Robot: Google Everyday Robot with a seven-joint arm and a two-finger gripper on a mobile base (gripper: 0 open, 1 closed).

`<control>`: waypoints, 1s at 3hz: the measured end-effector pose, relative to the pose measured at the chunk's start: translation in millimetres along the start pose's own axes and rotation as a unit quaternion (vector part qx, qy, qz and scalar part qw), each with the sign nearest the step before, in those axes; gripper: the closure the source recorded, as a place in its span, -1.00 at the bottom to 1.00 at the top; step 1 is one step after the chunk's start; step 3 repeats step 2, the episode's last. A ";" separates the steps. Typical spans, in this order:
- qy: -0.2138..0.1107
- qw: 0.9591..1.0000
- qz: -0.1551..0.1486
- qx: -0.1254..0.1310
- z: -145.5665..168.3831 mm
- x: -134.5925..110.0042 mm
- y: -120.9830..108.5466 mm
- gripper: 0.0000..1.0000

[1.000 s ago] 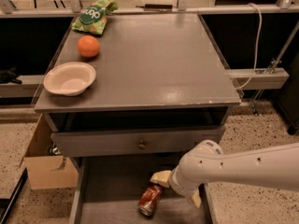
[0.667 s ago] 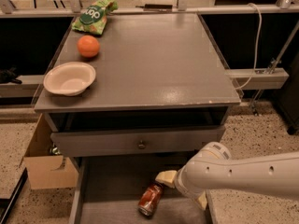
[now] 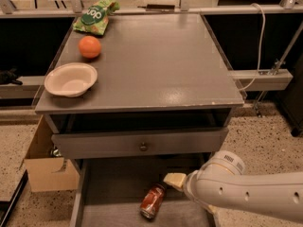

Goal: Place coke can into middle drawer

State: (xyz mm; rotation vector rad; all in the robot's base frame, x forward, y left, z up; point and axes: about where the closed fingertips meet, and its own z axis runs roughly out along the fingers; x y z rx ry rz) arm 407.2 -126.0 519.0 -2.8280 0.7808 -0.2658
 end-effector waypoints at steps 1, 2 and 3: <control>0.025 1.000 0.006 0.006 -7.6 3.1 3.5 -1.00; 0.025 1.000 0.006 0.006 -7.6 3.1 3.5 -1.00; 0.025 1.000 0.006 0.006 -7.6 3.1 3.5 -1.00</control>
Offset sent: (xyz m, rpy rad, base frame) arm -0.0012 -0.0042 0.0055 -0.0082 -0.0362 -0.0134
